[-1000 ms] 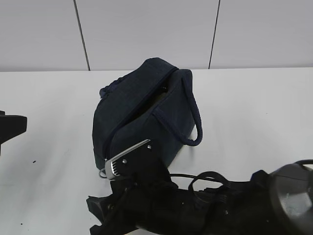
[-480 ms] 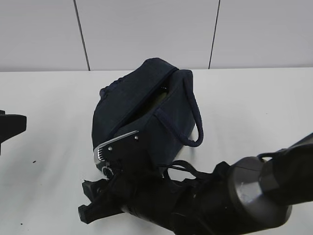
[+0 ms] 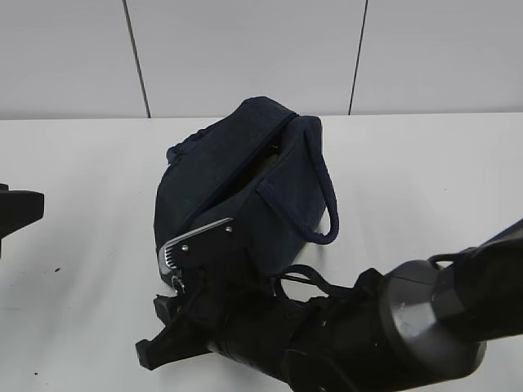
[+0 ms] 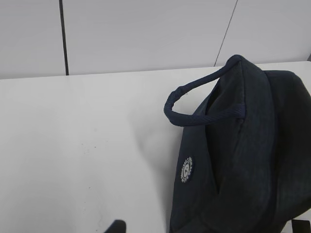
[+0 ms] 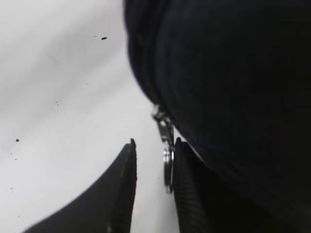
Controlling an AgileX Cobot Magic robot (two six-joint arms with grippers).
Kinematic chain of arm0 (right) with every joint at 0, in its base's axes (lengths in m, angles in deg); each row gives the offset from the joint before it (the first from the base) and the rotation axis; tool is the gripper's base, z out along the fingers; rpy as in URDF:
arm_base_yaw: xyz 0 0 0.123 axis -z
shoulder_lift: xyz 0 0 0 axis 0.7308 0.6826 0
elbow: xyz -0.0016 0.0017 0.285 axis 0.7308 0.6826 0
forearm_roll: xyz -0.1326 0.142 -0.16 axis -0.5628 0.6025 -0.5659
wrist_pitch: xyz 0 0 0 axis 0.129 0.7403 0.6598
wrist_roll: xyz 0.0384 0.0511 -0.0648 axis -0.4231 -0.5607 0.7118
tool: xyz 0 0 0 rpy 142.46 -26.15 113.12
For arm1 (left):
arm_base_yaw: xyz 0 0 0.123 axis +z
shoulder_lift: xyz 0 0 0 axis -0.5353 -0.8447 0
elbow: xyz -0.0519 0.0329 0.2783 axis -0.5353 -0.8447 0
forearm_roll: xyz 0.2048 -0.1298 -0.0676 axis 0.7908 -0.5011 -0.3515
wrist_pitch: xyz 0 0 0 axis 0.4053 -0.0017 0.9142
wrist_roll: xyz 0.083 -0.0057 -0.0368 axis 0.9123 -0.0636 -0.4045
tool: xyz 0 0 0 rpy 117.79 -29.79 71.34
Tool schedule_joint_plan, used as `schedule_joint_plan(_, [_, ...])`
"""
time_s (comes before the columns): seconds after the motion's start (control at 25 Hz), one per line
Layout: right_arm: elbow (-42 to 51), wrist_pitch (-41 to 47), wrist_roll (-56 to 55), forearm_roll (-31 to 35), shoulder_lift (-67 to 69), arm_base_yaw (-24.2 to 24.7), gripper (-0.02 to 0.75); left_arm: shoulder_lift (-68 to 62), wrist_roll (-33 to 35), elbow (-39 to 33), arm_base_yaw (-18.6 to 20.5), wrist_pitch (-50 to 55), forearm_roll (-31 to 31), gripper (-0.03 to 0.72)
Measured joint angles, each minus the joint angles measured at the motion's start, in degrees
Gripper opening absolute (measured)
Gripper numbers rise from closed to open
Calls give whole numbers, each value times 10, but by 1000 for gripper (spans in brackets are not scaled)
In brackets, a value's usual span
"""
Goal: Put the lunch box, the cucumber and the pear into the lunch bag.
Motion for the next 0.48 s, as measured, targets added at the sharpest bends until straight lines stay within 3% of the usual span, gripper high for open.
schedule_joint_plan(0.48, [-1, -11, 24, 34, 0, 0, 189, 0, 0, 0, 0, 0, 0, 299])
